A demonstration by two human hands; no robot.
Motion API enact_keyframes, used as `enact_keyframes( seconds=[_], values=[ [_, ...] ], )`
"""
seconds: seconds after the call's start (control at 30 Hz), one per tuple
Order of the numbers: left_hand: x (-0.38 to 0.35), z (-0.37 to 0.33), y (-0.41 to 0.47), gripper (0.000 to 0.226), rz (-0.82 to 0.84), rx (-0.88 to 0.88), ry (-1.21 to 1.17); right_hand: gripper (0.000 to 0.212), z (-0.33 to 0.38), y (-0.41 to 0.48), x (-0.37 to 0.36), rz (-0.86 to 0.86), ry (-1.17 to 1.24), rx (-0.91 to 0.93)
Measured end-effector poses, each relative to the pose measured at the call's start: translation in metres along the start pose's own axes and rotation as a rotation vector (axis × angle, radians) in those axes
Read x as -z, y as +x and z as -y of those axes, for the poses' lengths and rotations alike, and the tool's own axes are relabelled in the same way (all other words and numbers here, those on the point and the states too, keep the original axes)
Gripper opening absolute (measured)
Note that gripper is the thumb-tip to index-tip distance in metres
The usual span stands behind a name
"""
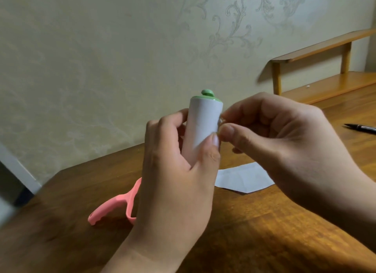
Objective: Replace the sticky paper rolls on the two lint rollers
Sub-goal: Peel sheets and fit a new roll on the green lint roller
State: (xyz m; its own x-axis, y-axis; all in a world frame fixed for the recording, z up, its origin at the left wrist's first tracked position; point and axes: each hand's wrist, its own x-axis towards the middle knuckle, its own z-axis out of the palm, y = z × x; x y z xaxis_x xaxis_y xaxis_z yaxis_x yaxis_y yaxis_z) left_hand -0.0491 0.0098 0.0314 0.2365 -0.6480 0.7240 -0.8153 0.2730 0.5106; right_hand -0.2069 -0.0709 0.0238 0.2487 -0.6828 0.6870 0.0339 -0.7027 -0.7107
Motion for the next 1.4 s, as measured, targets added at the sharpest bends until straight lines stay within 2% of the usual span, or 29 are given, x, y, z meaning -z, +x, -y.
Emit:
enact_keyframes(
  seconds=[0.1, 0.5, 0.63, 0.93, 1.1, 1.2, 1.4],
  values=[
    [-0.002, -0.001, -0.002, 0.063, -0.047, -0.029, 0.032, 0.012, -0.001, 0.001, -0.001, -0.013, -0.011, -0.02],
    [-0.006, 0.002, -0.007, 0.058, -0.043, -0.044, 0.065, 0.012, -0.003, 0.004, 0.0, 0.06, 0.005, -0.08],
    [-0.005, 0.007, -0.007, 0.047, 0.01, 0.052, -0.096, 0.01, -0.002, 0.002, -0.001, 0.046, -0.009, -0.028],
    [-0.011, 0.018, -0.005, 0.039, 0.128, 0.257, -0.634, 0.011, 0.001, 0.001, -0.001, 0.032, 0.04, 0.008],
    [-0.014, 0.019, -0.004, 0.035, 0.189, 0.335, -0.789, 0.015, -0.001, 0.001, 0.002, 0.043, 0.088, -0.006],
    [-0.015, 0.015, -0.003, 0.044, 0.183, 0.394, -0.892, 0.013, -0.004, 0.001, 0.002, 0.056, 0.115, -0.024],
    [-0.012, 0.015, -0.001, 0.05, 0.193, 0.433, -0.925, 0.016, -0.006, 0.002, 0.004, 0.057, 0.223, -0.057]
  ],
)
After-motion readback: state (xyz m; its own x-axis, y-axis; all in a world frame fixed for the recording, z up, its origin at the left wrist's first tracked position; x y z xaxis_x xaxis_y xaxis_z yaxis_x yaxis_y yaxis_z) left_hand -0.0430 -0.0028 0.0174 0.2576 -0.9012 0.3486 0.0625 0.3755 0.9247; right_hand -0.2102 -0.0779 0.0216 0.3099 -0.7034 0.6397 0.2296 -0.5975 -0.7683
